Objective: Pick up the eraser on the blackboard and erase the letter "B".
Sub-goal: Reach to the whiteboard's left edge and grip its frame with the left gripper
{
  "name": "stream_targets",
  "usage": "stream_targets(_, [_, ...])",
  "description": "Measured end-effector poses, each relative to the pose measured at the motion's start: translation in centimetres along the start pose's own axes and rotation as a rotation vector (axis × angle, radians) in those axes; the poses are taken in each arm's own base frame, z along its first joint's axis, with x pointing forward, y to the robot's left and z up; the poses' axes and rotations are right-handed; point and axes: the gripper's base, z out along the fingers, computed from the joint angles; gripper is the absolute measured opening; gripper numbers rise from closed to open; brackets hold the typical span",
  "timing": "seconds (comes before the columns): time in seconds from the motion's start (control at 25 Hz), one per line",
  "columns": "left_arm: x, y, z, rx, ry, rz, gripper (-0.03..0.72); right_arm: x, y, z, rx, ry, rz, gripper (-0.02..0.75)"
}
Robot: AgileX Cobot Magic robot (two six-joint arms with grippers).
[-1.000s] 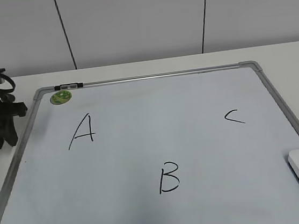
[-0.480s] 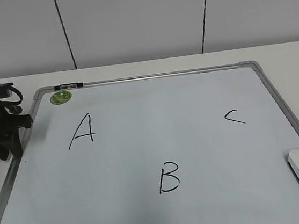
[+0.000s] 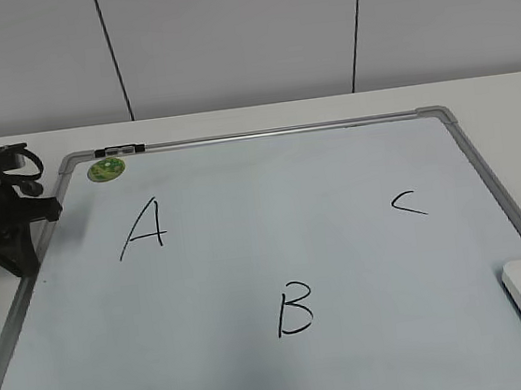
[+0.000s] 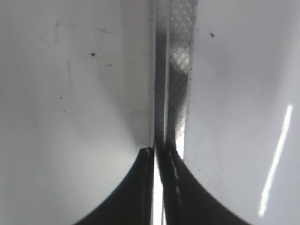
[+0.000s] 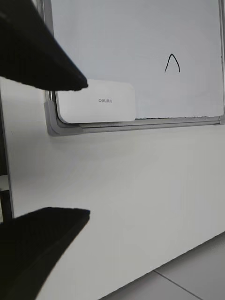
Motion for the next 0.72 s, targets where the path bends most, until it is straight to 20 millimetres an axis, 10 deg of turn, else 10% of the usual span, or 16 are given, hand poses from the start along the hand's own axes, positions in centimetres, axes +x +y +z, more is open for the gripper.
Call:
stream_targets(0.28, [0.0, 0.0, 0.0, 0.0, 0.001, 0.0, 0.02, -0.3, 0.3, 0.0, -0.028, 0.013, 0.012, 0.573])
stream_targets(0.72, [0.0, 0.0, 0.0, 0.0, 0.002, 0.0, 0.02, -7.2, 0.7, 3.0, -0.016, 0.285, -0.048, 0.573])
